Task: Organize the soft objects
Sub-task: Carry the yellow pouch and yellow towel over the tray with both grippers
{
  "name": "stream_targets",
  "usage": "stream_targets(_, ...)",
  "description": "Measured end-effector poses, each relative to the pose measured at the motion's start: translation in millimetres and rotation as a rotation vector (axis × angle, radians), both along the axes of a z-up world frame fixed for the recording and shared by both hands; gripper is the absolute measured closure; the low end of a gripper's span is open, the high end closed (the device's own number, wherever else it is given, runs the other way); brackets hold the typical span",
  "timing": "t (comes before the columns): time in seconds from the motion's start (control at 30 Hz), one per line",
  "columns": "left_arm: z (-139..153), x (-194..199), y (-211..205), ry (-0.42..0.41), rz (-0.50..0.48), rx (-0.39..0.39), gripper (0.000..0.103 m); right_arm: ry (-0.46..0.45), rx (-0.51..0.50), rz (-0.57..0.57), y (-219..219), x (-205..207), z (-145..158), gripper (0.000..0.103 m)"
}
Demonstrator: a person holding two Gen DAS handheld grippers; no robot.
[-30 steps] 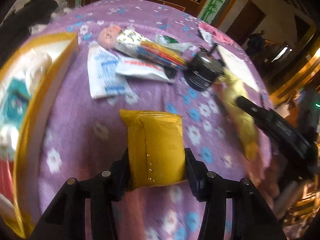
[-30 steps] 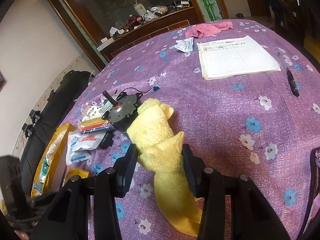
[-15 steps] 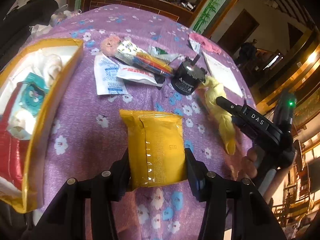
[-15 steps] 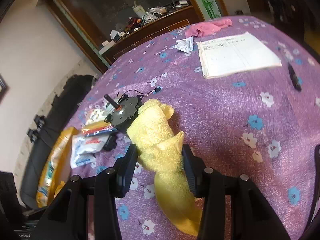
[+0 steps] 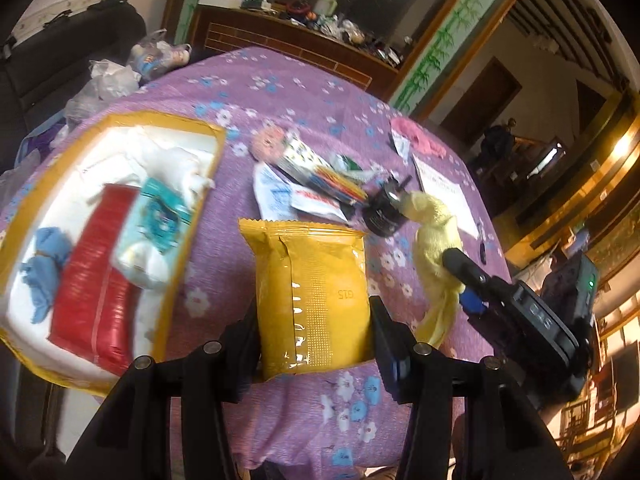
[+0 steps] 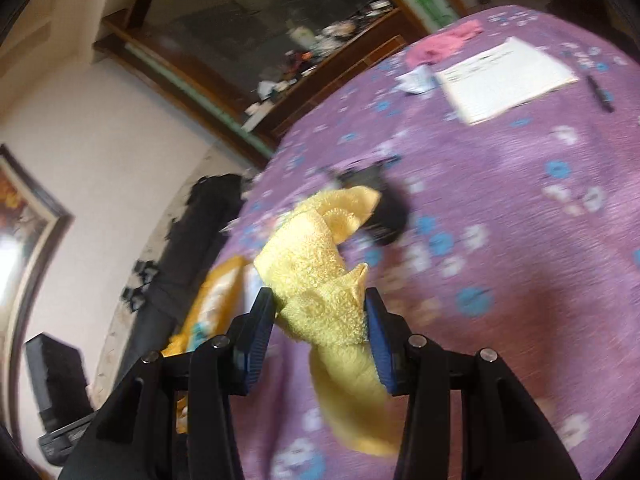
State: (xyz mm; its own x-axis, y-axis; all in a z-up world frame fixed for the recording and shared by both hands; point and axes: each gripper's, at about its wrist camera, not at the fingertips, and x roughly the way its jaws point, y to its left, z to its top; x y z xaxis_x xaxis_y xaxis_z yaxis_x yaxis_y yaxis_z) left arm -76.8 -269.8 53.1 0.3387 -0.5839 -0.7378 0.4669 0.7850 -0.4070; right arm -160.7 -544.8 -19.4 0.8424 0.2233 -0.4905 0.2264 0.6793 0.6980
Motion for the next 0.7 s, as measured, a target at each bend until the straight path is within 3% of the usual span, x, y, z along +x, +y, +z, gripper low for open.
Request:
stream_targets(0.3, 7, 20, 38, -0.010, 0.090, -0.033, 0.050, 0.001, -0.026, 0.199, 69, 41, 15, 0.059)
stream_targets(0.7, 22, 44, 97, -0.060, 0.205, -0.055, 0.050, -0.046, -0.041, 0.286, 108, 81, 36, 0.059)
